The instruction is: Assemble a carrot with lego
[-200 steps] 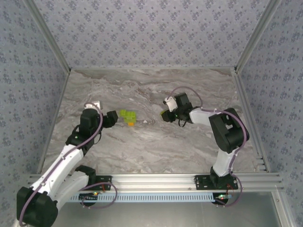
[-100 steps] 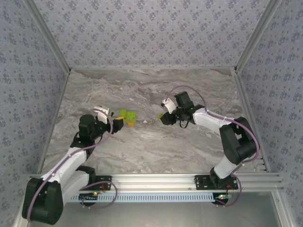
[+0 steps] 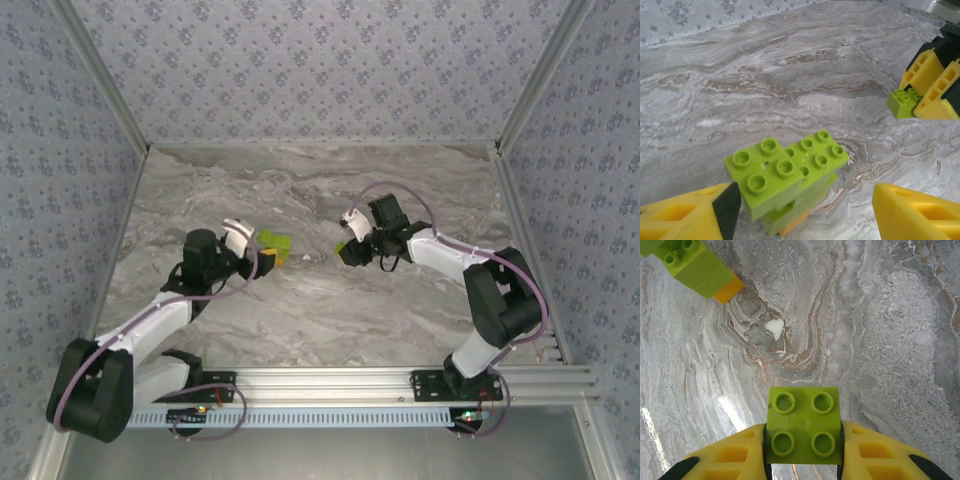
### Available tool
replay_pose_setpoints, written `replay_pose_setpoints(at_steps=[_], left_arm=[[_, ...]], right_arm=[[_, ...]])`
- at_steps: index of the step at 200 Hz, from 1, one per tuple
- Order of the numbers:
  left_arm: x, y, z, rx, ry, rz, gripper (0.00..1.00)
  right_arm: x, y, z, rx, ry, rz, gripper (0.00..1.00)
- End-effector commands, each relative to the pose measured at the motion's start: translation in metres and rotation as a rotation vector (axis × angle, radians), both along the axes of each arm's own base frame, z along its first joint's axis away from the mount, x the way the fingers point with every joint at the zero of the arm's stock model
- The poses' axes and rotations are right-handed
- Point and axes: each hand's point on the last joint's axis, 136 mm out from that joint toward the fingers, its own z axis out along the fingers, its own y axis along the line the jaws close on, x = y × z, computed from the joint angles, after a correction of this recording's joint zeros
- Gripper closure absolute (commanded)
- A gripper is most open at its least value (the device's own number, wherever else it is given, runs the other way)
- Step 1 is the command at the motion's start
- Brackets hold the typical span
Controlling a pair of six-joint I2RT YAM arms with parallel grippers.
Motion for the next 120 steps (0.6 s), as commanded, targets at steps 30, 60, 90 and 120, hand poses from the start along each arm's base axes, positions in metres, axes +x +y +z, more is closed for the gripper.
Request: replay_pose_setpoints(at_steps=[30,60,90,120], left_arm=[[0.017,-0.014,-0.001,0.082,0.012,-0.089,0.30],[0.018,-0.009,-0.001,0.083,0.009,-0.064,0.30],[0.025,-0.005,-0.006,0.116,0.032,-0.040,0.30],[0.030,0.003,-0.007,0.124,0.028,-0.005,0.29]], right_arm=[[-0.002,0.002,0.024,0.017,-0.024,0.034,0.76],[-0.004,0.000,0.028,0.025,-0.033,0.034,0.76],[-0.002,0.002,0.030,0.036,-0.030,0.039,0.77],[-0.002,0.004,0.033,0.043,-0.031,0.044,0.77]])
